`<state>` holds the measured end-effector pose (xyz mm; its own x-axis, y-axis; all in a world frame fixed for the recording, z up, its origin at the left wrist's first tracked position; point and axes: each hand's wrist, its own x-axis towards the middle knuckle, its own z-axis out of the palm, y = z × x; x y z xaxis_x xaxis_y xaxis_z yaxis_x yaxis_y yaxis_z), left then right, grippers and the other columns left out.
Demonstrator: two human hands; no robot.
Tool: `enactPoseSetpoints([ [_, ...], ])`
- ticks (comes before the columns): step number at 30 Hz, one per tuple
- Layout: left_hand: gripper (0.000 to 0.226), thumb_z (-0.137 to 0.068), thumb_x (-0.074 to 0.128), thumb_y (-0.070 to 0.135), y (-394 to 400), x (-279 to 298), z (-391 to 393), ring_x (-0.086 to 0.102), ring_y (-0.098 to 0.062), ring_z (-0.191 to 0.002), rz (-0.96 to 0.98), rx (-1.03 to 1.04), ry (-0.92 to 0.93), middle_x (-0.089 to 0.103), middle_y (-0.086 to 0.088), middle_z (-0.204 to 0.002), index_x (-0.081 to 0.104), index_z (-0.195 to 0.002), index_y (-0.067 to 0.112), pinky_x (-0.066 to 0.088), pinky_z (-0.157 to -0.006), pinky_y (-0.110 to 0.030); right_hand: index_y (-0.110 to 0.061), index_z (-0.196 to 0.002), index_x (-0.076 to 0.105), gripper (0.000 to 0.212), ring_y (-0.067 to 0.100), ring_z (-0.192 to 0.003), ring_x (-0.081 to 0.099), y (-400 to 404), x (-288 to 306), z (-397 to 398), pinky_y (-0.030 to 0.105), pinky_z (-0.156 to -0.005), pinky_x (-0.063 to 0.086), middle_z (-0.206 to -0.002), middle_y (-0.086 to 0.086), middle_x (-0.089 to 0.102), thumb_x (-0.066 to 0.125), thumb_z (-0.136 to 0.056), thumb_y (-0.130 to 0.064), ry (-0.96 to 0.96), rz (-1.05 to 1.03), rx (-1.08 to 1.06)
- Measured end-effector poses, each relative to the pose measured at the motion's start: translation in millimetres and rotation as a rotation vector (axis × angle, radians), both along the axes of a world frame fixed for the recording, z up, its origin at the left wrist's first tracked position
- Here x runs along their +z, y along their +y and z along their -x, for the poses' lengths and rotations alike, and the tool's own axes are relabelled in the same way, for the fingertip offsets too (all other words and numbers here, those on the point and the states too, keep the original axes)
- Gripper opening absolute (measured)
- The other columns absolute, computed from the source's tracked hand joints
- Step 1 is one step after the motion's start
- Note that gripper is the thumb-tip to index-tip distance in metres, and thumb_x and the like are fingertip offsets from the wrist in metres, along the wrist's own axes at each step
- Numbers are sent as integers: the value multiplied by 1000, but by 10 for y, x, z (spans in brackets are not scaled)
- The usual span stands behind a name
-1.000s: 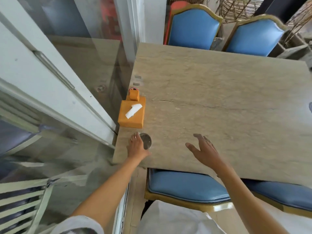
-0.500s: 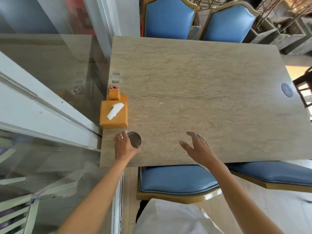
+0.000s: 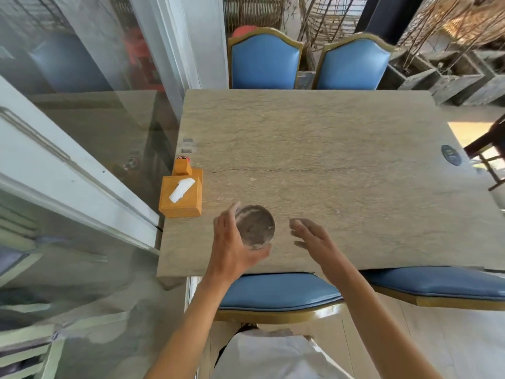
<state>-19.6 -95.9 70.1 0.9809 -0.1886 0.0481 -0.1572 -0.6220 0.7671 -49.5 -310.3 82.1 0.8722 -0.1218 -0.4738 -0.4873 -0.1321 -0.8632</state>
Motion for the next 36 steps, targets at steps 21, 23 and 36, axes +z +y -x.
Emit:
enactPoseSetpoints([
  [21,132,-54,95,53,-2562,635,1367,36,14,-137,245,-390,107,44,13,-154,12,-154,34,29,-102,2,-7,-138,64,63,40,-117,62,-1912,337,1818,45,-91,54,-136,27,62,44,-104,-56,-63,-908,-503],
  [23,130,-54,95,53,-2812,638,1477,35,25,-130,216,-448,111,47,10,-153,15,-154,30,26,-98,6,-7,-136,65,63,42,-118,62,-2138,347,2003,46,-92,52,-137,28,63,45,-103,-57,-89,-922,-550],
  [36,99,-64,92,47,-4301,595,1724,51,10,-127,89,-872,127,60,17,-136,37,-145,33,37,-105,-6,-10,-134,65,60,41,-117,67,-3450,230,2783,40,-74,56,-136,20,64,45,-100,-55,-321,-1091,-871],
])
